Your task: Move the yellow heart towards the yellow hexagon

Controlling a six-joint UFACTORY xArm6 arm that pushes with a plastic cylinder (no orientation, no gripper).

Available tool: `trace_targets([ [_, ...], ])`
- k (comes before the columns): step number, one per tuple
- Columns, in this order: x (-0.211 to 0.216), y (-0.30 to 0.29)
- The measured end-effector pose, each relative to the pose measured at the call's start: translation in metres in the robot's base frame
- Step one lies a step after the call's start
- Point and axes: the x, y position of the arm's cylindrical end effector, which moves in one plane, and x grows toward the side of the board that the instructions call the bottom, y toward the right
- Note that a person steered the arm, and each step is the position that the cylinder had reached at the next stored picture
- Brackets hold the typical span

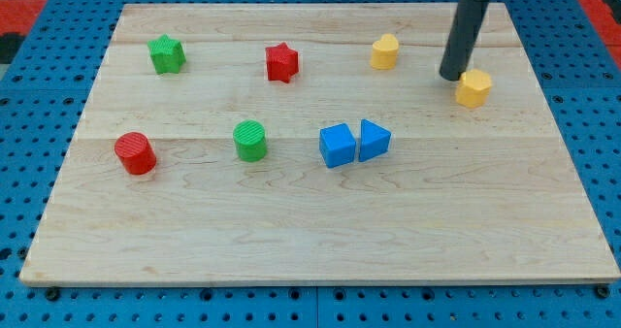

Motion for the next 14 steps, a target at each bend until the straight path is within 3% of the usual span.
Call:
trace_targets([
  [1, -0.007, -0.015],
  [3, -0.106, -0.048],
  [4, -0.053, -0.104],
  [5, 0.001, -0.074],
  [6, -0.015, -0.087],
  [7, -0.053, -0.167],
  [8, -0.002, -0.172],
  [9, 0.023, -0.164],
  [10, 0.014, -0.067],
  [11, 0.018, -0.049],
  [12, 0.017, -0.088],
  [14, 0.069, -0.11],
])
